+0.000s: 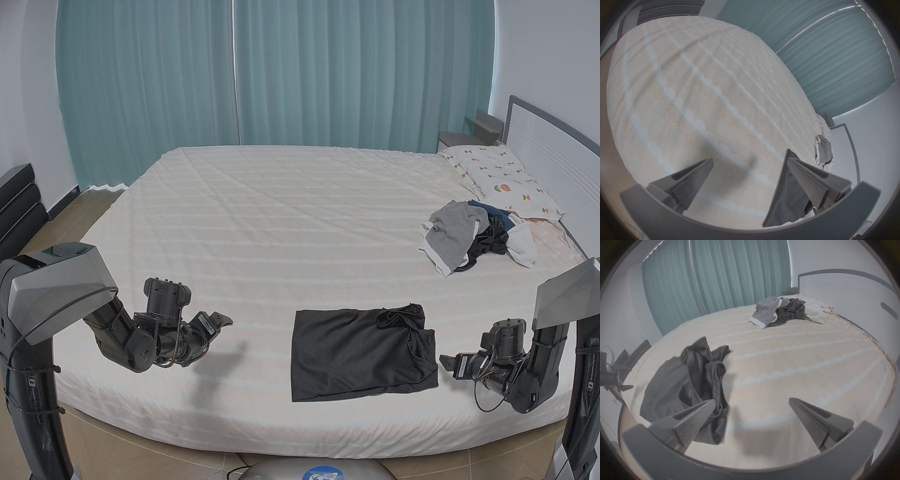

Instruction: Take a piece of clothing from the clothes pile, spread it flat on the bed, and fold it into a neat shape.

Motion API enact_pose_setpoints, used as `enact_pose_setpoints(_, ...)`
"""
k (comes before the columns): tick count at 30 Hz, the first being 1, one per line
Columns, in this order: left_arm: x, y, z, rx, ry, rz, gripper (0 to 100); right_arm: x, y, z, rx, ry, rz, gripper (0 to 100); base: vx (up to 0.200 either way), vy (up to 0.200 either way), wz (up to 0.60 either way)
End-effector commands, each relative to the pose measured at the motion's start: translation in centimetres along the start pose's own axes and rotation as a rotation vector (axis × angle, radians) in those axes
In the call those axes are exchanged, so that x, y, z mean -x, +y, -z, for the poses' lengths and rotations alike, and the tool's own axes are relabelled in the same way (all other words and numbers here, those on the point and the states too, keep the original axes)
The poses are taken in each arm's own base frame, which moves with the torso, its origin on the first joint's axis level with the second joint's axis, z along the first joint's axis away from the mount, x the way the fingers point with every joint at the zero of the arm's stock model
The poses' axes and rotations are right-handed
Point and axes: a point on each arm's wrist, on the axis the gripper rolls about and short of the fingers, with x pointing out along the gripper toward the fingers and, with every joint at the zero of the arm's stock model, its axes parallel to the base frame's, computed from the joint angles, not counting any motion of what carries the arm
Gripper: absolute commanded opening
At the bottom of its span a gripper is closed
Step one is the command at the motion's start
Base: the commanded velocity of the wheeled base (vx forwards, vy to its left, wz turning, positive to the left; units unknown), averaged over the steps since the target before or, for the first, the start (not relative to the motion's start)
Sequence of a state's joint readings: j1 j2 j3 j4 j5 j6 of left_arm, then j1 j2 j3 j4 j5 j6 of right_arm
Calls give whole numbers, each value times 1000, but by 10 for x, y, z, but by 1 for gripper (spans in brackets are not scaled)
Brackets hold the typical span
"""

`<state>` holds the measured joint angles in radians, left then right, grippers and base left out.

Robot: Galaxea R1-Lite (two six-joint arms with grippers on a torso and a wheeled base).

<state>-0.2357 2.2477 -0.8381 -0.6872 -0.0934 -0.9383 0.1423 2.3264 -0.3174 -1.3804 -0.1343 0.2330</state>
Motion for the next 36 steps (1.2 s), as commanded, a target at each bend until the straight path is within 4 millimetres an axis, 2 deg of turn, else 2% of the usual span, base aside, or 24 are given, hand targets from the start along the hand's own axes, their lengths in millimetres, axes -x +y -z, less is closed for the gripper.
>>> enact_pose_setpoints(1, 1, -1, 0, 0, -3, 3, 100, 11, -1, -12, -23, -53, -54, 100, 0, 0, 0)
enact_pose_setpoints(3, 0, -1, 1, -2, -1, 1, 100, 18, 3, -18, -22, -76, -97, 100, 0, 0, 0)
enact_pose_setpoints(8, 0, 0, 1, -2, 2, -3, 100, 16, 18, -16, 7, -71, -144, 100, 0, 0, 0)
enact_pose_setpoints(16, 0, 1, 2, 0, 5, -4, 100, -9, 43, 6, 61, -15, -199, 100, 0, 0, 0)
enact_pose_setpoints(23, 0, 1, 1, 0, 4, -3, 100, -22, 46, 11, 73, 23, -191, 100, 0, 0, 0)
enact_pose_setpoints(24, 0, 1, 1, 0, 4, -3, 100, -22, 46, 10, 70, 18, -190, 0, 0, 0, 0)
enact_pose_setpoints(36, -1, 1, 2, 0, 4, -3, 100, -6, 31, 5, 43, 22, -173, 0, 0, 0, 0)
